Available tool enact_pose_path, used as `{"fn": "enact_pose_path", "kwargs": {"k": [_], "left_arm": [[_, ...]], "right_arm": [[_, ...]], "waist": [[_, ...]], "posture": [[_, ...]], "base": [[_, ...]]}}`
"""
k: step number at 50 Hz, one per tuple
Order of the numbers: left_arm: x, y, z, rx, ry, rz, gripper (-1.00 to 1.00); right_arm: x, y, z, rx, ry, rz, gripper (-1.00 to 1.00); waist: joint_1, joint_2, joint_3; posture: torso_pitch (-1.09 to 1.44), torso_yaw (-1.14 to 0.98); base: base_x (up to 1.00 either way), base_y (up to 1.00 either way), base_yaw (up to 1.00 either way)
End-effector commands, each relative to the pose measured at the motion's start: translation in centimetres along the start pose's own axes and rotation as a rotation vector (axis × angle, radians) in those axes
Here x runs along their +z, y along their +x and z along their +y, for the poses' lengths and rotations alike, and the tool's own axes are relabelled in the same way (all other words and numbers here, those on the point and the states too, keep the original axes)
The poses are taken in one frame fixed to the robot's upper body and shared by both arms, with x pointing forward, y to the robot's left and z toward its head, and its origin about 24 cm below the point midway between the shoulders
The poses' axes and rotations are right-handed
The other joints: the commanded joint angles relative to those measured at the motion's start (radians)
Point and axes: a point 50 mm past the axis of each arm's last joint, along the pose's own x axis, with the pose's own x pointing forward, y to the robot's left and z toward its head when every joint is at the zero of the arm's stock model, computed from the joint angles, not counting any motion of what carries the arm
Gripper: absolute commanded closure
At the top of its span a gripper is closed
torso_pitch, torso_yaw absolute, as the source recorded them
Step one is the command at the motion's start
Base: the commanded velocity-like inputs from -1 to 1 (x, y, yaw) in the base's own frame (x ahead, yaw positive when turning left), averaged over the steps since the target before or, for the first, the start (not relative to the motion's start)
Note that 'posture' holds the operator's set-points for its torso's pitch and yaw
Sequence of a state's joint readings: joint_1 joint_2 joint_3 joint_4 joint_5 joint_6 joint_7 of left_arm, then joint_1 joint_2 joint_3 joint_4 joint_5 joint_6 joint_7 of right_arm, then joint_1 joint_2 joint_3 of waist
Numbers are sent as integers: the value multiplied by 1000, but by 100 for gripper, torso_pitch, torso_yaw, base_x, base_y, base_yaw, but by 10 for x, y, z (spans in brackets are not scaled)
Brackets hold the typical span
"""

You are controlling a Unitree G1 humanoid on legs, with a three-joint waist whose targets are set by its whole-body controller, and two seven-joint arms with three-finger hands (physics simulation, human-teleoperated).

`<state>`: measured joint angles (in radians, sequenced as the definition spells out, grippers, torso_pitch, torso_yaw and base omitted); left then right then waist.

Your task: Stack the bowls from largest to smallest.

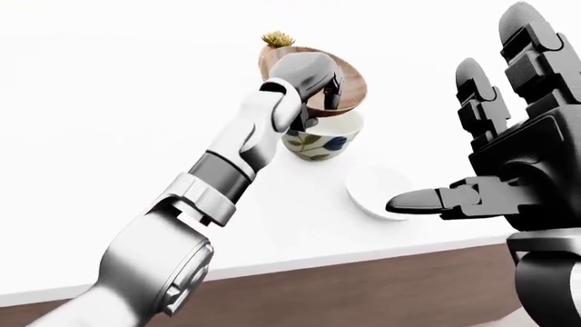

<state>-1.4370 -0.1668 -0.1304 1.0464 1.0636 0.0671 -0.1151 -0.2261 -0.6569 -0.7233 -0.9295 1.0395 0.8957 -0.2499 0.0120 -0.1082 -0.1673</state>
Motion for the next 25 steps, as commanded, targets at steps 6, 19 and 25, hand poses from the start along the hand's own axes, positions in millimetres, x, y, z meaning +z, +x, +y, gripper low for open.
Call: {"fn": "enact_pose_path", "kwargs": {"k": [6,19,25], "left_arm": [[17,0,22,81,26,-50,53],[20,0,18,96,27,-68,42],[19,0,12,87,24,-67,39]], "right_arm": [[11,-1,-2,-16,-12,-56,-100],[10,-1,-3,-20,-10,-56,-100],[7,0,-3,-20,-9,-54,-100]], "waist": [[1,-7,-16],[0,-9,-14],[0,-10,-15]], "posture": [[-27,0],[-27,0],[-27,0]], "base": [[0,0,0],[0,0,0],[0,0,0]]}}
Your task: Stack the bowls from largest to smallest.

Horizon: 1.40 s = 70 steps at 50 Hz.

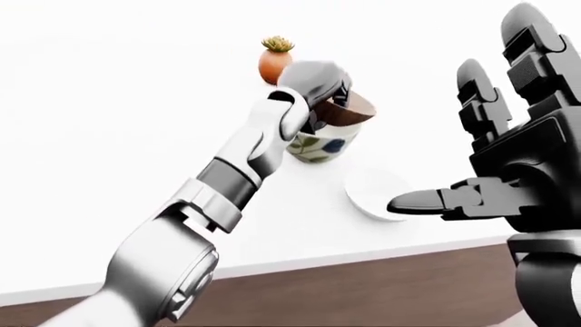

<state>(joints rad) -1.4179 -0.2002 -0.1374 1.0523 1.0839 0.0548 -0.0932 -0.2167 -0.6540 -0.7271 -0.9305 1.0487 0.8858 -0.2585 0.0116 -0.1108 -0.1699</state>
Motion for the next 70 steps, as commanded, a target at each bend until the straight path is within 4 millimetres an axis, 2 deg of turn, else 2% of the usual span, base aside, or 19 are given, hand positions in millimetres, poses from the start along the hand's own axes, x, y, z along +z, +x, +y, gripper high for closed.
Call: {"fn": "enact_pose_path", "kwargs": {"k": [1,4,16,25,39,42,48,53,59,63,70], "left_arm": [[8,1,22,94,18,-35,36],[5,0,18,82,16,-31,22],[3,-1,15,82,24,-31,16],[-1,-2,8,141,31,-35,3],[3,-4,19,322,90,-85,14],[5,-5,19,324,90,-88,4],[6,-9,37,333,82,-93,-4],[-1,-22,62,360,63,-84,-5],[-23,-43,76,363,18,-51,-12],[-30,-57,81,343,-17,-44,-18],[-48,-91,78,268,-138,-33,-44]], "right_arm": [[8,1,-2,-13,-18,-53,-100],[7,1,-2,-15,-18,-51,-100],[6,1,0,-13,-17,-50,-100],[2,0,3,-11,-17,-44,-100],[-5,1,4,-8,-18,-38,-100],[-5,0,4,-7,-18,-36,-100],[-1,1,4,-5,-28,-40,-100],[7,1,4,0,-51,-43,-100],[11,5,7,24,-86,-40,-100],[16,6,9,36,-106,-43,-100],[16,6,14,110,-214,-17,-100]], "waist": [[0,-7,-13],[0,-7,-14],[0,-6,-16],[-1,-5,-20],[-4,2,-26],[-5,3,-27],[-6,7,-24],[-5,12,-16],[-6,19,-11],[-5,23,-10],[1,25,-4]], "posture": [[-27,0],[-27,0],[-27,0],[-27,0],[-27,0],[-27,0],[-27,0],[-27,0],[-27,0],[-27,0],[-27,0]], "base": [[0,0,0],[0,0,0],[0,0,0],[0,0,0],[0,0,0],[0,0,0],[0,0,0],[0,0,0],[0,0,0],[0,0,0],[0,0,0]]}}
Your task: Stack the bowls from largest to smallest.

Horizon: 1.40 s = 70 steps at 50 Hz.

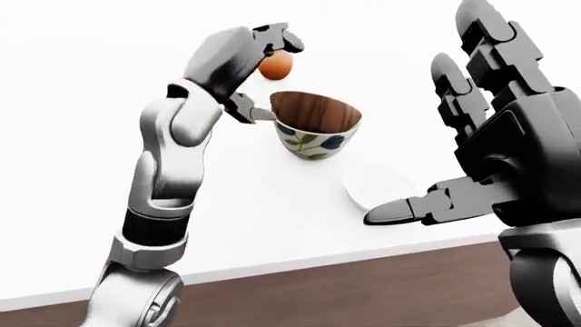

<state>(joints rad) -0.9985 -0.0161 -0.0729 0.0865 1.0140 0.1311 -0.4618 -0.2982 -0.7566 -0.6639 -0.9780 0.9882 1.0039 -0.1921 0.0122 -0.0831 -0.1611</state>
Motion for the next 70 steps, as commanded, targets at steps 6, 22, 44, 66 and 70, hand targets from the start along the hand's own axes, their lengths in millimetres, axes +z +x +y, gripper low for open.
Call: {"fn": "enact_pose_path", "kwargs": {"k": [6,22,44,66,70], "left_arm": [[-9,-24,18,5,-73,0,-56],[-34,-51,3,-36,-149,67,-99],[-50,-65,5,-20,-169,122,-100],[-58,-68,4,-11,-176,129,-100],[-58,-69,5,-9,-176,131,-100]], "right_arm": [[6,-2,2,61,-167,-11,-100],[-22,16,12,117,-497,155,-100],[-56,29,9,133,-780,361,-100],[-100,59,21,218,-849,504,-80],[-103,65,20,226,-854,526,-75]], "waist": [[2,3,-12],[2,25,-28],[-15,66,-52],[-19,72,-61],[-19,74,-63]], "posture": [[-27,0],[-27,0],[-27,0],[-27,0],[-27,0]], "base": [[0,0,0],[0,0,0],[0,0,0],[0,0,0],[0,0,0]]}}
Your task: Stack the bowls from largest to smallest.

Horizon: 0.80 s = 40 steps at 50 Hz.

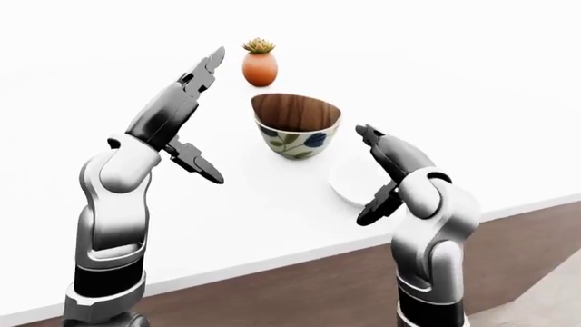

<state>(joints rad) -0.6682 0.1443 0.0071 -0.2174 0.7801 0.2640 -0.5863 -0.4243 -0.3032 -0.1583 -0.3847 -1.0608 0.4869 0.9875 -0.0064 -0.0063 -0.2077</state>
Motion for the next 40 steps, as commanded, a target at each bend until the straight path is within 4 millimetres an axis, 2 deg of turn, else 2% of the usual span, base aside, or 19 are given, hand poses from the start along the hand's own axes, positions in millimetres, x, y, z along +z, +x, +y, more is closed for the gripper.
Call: {"fn": "enact_pose_path", "kwargs": {"k": [1,6,11,20,35,40], "left_arm": [[12,0,13,60,25,-53,-100],[12,0,14,63,26,-54,-100],[13,0,17,65,27,-58,-100],[17,-2,17,66,31,-67,-100],[13,-3,15,64,28,-66,-100],[12,-3,16,68,27,-68,-100]], "right_arm": [[8,-5,-14,-70,-28,-26,-73],[8,-1,-11,-34,-56,-4,-69],[0,6,-3,8,-78,34,-69],[-2,12,-2,29,-91,61,-61],[11,27,0,86,-114,73,-59],[12,30,3,111,-120,78,-48]], "waist": [[-1,-3,-16],[0,-3,-15],[1,-4,-15],[2,-3,-14],[1,-2,-14],[3,-1,-14]], "posture": [[-27,0],[-27,0],[-27,0],[-27,0],[-27,0],[-27,0]], "base": [[0,0,0],[0,0,0],[0,0,0],[0,0,0],[0,0,0],[0,0,0]]}}
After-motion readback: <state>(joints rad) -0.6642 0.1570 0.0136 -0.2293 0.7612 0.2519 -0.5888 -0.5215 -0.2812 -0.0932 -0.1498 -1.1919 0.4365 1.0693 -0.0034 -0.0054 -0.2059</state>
